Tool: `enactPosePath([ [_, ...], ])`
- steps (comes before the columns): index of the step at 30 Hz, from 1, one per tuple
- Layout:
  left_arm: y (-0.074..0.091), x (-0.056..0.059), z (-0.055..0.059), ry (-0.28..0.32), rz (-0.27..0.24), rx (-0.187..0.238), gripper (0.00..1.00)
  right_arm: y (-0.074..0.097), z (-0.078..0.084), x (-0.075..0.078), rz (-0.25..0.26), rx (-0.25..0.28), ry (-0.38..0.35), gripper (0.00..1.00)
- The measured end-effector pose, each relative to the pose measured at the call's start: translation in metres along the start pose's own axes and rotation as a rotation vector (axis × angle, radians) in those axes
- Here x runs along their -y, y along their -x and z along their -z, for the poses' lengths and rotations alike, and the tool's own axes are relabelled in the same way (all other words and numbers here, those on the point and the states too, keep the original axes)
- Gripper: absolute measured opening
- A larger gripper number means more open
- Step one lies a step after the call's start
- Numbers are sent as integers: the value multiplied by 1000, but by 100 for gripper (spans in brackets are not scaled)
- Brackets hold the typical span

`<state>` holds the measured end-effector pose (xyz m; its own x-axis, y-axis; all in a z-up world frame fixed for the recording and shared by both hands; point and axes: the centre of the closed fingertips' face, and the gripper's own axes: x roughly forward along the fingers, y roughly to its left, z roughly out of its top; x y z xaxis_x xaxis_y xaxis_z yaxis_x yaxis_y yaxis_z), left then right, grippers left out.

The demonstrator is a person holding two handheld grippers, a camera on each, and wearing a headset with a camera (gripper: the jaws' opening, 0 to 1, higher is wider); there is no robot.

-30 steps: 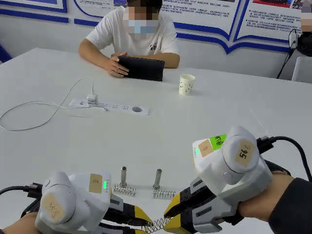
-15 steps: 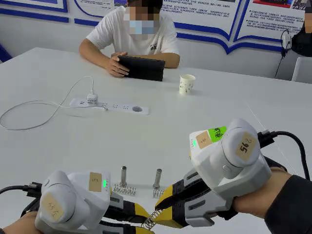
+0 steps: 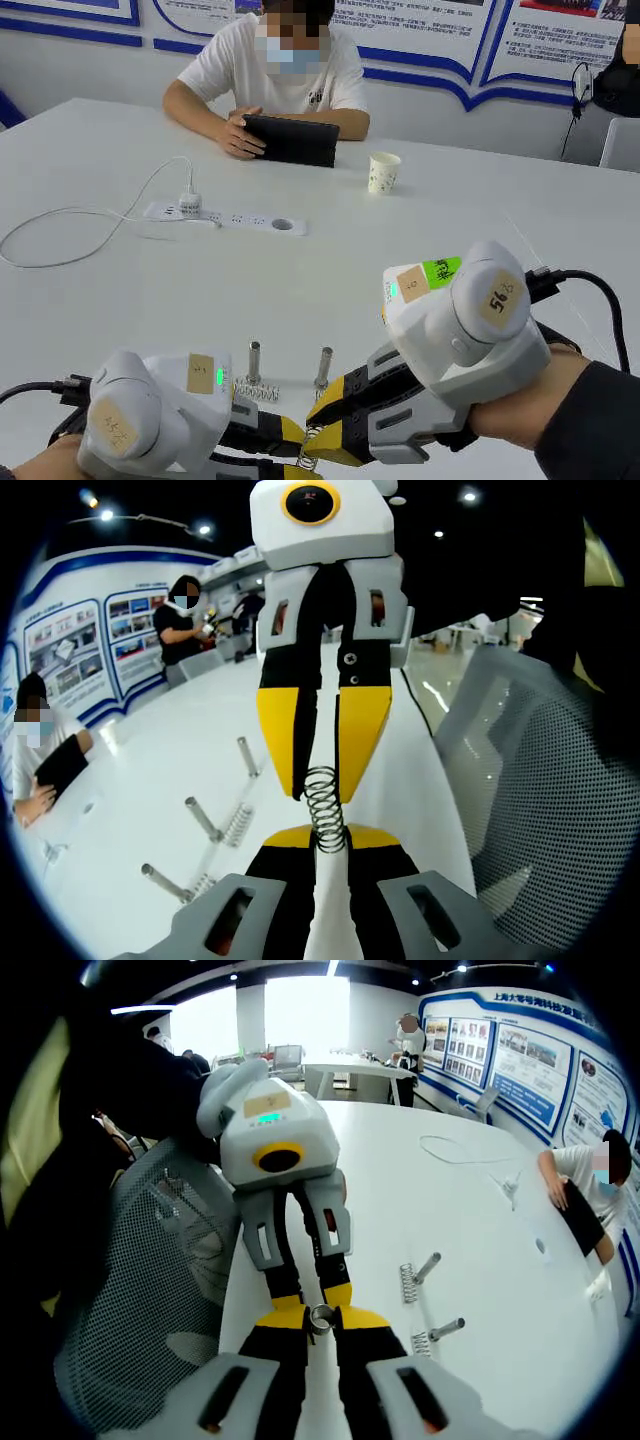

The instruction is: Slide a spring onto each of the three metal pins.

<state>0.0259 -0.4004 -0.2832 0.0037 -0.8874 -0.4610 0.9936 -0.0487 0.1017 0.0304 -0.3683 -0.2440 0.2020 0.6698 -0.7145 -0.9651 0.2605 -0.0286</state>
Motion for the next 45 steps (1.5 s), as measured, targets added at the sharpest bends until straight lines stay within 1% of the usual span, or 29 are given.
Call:
enactPosePath([
  [5, -1, 2, 0, 16, 8, 1, 13, 1, 1, 1, 5, -6, -1, 11],
  [11, 2, 0, -1, 28, 2, 7, 18, 6, 3, 6, 19, -16, -4, 11],
  [16, 6, -5, -1, 51, -18, 16, 22, 13, 4, 13, 40, -16, -10, 11],
  [21, 15, -12, -3, 70, -43, 31, 25, 22, 8, 19, 63, -21, -17, 11],
  [26, 25, -19, -3, 86, -74, 42, 29, 35, 14, 29, 94, -28, -28, 11],
  [34, 39, -29, 2, 123, -123, 54, 35, 56, 20, 46, 150, -31, -50, 11],
  [45, 59, -41, 17, 181, -190, 52, 44, 81, 29, 66, 215, -34, -81, 11],
])
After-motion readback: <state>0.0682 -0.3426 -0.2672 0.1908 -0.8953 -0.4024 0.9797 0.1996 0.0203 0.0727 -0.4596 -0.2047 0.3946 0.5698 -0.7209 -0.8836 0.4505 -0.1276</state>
